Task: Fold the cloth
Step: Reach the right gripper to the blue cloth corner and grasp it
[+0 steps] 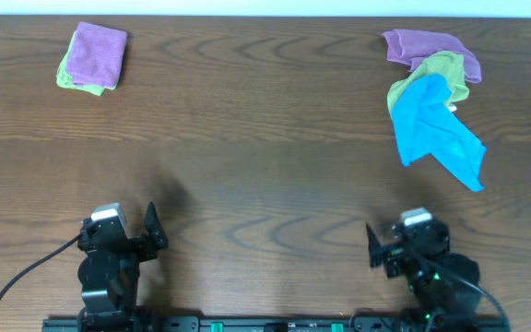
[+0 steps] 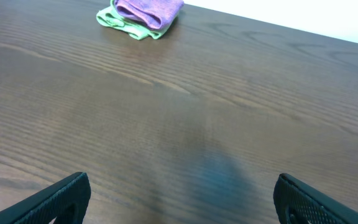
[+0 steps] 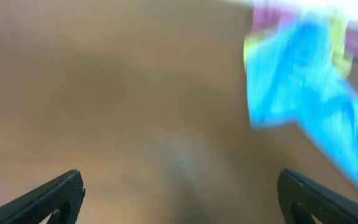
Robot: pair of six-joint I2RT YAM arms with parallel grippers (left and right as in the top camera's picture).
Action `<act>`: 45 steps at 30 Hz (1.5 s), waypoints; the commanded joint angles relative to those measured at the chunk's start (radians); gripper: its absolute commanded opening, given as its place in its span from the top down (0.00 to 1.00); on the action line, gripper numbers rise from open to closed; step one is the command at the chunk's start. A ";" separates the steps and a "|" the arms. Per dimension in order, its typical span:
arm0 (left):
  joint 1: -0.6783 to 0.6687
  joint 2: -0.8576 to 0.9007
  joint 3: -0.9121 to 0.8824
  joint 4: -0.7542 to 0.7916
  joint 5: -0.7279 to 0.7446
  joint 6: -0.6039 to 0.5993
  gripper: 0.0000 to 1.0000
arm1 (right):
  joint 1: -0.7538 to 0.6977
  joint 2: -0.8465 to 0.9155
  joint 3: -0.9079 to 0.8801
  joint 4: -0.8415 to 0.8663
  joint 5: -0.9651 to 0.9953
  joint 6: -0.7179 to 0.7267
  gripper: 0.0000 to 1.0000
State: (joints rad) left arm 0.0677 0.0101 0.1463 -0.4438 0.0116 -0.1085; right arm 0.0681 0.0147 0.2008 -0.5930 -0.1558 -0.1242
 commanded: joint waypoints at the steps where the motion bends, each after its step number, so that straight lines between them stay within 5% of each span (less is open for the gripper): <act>1: -0.005 -0.006 -0.019 -0.001 -0.015 -0.011 0.05 | -0.014 -0.009 -0.002 0.095 -0.111 0.308 0.01; 10: -0.005 -0.006 -0.019 -0.001 -0.014 -0.011 0.05 | -0.017 0.082 -0.002 0.353 0.321 0.626 0.01; 20: -0.005 -0.006 -0.019 -0.001 -0.015 -0.011 0.05 | -0.168 0.692 0.026 0.758 0.278 0.886 0.01; 31: -0.005 -0.006 -0.019 -0.001 -0.015 -0.011 0.05 | -0.420 1.257 0.376 0.837 -0.156 0.867 0.01; 36: -0.005 -0.006 -0.019 -0.001 -0.015 -0.011 0.05 | -0.433 1.292 0.392 0.829 -0.183 0.864 0.01; 39: -0.005 -0.006 -0.019 -0.001 -0.015 -0.011 0.05 | -0.453 1.293 0.393 0.810 -0.164 0.708 0.01; 45: -0.005 -0.006 -0.019 -0.001 -0.015 -0.011 0.05 | -0.568 1.323 0.449 0.565 -0.081 0.558 0.01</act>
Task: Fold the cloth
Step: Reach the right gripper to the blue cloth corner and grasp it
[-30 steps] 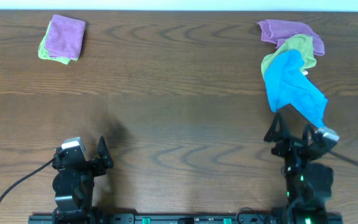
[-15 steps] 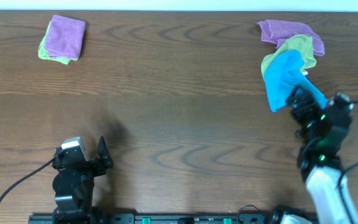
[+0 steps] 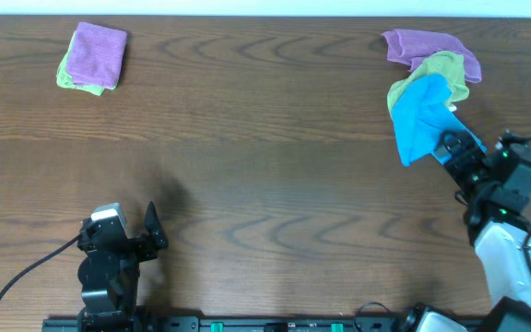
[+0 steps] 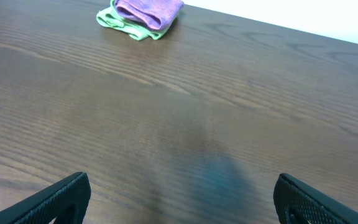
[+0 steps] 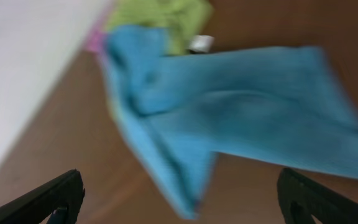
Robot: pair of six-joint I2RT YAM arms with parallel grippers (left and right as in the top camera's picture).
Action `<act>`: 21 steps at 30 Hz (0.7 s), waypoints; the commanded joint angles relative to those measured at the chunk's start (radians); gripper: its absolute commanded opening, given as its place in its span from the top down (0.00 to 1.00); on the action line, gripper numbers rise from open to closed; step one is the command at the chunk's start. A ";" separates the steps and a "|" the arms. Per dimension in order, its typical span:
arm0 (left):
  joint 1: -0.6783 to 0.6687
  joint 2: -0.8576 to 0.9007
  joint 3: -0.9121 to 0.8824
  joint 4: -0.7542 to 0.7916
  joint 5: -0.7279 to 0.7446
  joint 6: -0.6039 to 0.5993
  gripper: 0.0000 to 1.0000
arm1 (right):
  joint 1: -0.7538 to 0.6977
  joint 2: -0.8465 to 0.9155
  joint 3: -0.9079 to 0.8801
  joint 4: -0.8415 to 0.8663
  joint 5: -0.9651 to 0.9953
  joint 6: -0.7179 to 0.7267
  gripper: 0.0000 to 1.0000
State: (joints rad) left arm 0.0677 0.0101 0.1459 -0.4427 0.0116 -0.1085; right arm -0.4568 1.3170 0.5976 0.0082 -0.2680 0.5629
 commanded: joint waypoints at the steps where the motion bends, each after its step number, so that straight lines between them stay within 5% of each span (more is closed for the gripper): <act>1: -0.005 -0.006 -0.018 -0.002 -0.015 -0.011 0.05 | -0.050 0.035 0.072 -0.069 0.031 -0.157 0.01; 7: -0.005 -0.006 -0.018 -0.002 -0.015 -0.011 0.05 | -0.052 0.168 0.214 -0.213 0.017 -0.254 0.01; 16: -0.005 -0.006 -0.018 -0.002 -0.015 -0.011 0.05 | -0.028 0.358 0.280 -0.204 -0.058 -0.226 0.03; 21: -0.005 -0.006 -0.018 -0.002 -0.015 -0.011 0.05 | -0.026 0.416 0.280 -0.121 -0.108 -0.211 0.18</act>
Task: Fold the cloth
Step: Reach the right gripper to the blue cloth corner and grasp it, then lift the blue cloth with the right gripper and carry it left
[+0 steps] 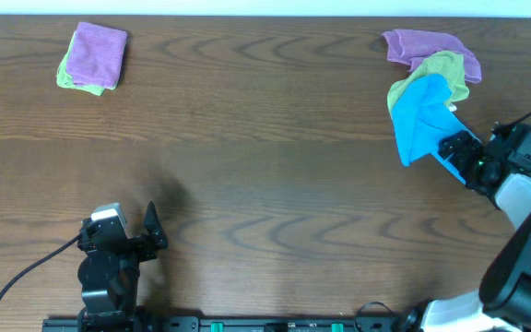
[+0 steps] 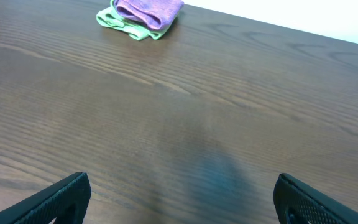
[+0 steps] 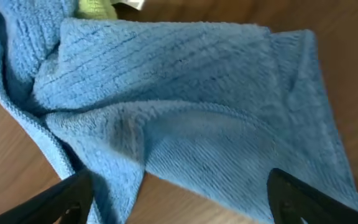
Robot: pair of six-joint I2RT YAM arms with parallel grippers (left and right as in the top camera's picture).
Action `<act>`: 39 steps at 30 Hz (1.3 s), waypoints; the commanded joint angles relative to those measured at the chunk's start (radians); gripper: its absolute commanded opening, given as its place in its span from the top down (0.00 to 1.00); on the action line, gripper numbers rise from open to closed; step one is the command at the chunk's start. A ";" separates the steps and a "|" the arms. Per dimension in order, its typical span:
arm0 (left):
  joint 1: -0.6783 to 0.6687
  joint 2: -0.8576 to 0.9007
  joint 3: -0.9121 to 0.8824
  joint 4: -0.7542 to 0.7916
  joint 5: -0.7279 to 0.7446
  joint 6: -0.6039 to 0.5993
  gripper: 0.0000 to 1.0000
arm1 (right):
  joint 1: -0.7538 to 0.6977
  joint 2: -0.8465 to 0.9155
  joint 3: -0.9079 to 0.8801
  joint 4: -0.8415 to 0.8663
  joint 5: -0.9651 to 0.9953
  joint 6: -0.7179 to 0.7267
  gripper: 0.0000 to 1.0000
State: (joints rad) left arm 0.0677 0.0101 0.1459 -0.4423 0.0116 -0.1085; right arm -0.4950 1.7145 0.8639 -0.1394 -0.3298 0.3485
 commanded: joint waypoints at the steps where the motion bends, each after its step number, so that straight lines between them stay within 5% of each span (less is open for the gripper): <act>1: -0.005 -0.006 -0.018 -0.002 -0.014 -0.011 0.05 | 0.012 0.028 0.013 0.048 -0.051 0.020 0.27; 3: -0.005 -0.006 -0.018 -0.002 -0.015 -0.011 0.05 | 0.015 0.045 0.013 0.082 -0.065 0.040 0.38; 7: -0.005 -0.006 -0.018 -0.002 -0.015 -0.011 0.05 | 0.035 0.066 0.013 0.150 -0.090 0.067 0.79; 12: -0.005 -0.006 -0.018 -0.002 -0.015 -0.011 0.05 | 0.052 0.066 0.015 0.201 -0.088 0.076 0.98; 17: -0.005 -0.006 -0.018 -0.002 -0.015 -0.011 0.05 | 0.052 0.066 0.023 0.212 -0.089 0.104 0.99; 26: -0.005 -0.006 -0.018 -0.002 -0.015 -0.011 0.05 | 0.111 0.066 0.187 0.203 -0.431 0.117 0.99; 39: -0.005 -0.006 -0.018 -0.002 -0.015 -0.011 0.05 | 0.492 0.066 0.510 0.143 -0.569 0.171 0.99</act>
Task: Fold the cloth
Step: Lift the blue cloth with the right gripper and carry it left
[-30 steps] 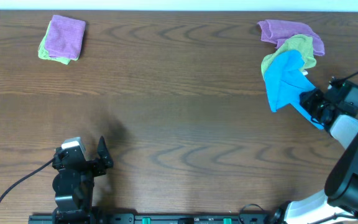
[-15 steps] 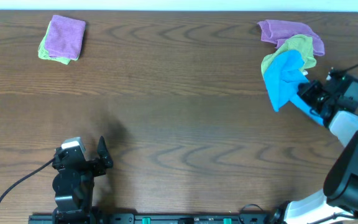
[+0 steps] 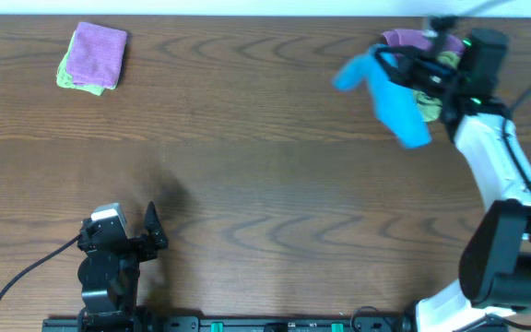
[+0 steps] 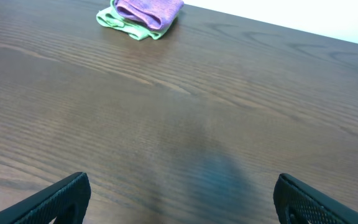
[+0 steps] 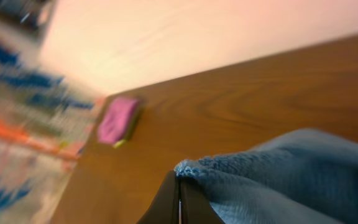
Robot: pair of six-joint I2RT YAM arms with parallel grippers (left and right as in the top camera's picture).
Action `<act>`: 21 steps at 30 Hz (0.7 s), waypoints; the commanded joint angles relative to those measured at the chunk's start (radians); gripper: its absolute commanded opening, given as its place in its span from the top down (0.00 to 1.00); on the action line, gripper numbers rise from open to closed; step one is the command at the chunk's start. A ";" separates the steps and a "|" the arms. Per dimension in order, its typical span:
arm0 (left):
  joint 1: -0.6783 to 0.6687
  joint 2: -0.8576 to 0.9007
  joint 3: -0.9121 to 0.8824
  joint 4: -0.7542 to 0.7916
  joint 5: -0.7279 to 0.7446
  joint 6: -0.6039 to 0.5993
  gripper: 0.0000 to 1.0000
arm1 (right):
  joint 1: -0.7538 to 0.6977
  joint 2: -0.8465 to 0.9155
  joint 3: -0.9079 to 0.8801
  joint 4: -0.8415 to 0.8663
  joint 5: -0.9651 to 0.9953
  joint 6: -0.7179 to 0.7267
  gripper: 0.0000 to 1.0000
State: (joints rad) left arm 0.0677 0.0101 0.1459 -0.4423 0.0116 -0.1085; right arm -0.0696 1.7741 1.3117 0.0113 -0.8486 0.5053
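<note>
A blue cloth (image 3: pixel 393 100) hangs in the air over the table's far right, blurred in the overhead view. My right gripper (image 3: pixel 385 63) is shut on one of its edges. In the right wrist view the two fingers (image 5: pixel 171 198) press together on a bunched blue corner, and the rest of the blue cloth (image 5: pixel 284 177) spreads to the right. My left gripper (image 3: pixel 152 235) rests near the front left edge, its fingers (image 4: pixel 55 198) wide apart with only bare table between them.
A crumpled purple cloth (image 3: pixel 411 39) and a green cloth (image 3: pixel 446 61) lie at the far right, partly behind my right arm. A folded purple-on-green pile (image 3: pixel 92 57) sits at the far left, and that pile (image 4: pixel 143 14) also shows in the left wrist view.
My right gripper was open low over the blue cloth lying on the table. Now it is shut on the cloth's edge and holds it raised, further back and to the left. The left arm is unchanged.
Both grippers first rested open at the front edge, the blue cloth crumpled on the pile at the far right. The right arm then stood by the cloth's near corner, then low over it. Now the cloth is lifted off the table in the right gripper.
</note>
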 commanded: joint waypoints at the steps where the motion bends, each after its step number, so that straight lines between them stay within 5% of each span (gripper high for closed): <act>1: -0.005 -0.006 -0.018 -0.002 -0.015 -0.011 0.05 | 0.098 0.006 0.085 -0.008 -0.060 0.014 0.99; 10: -0.005 -0.006 -0.018 -0.002 -0.015 -0.011 0.04 | 0.303 0.006 0.231 -0.037 -0.093 0.013 0.99; 21: -0.005 -0.006 -0.018 -0.002 -0.015 -0.011 0.05 | 0.064 0.006 0.281 -0.245 0.072 0.000 0.99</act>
State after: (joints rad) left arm 0.0677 0.0101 0.1459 -0.4423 0.0116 -0.1085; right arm 0.0353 1.7744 1.5394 -0.2367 -0.7956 0.5011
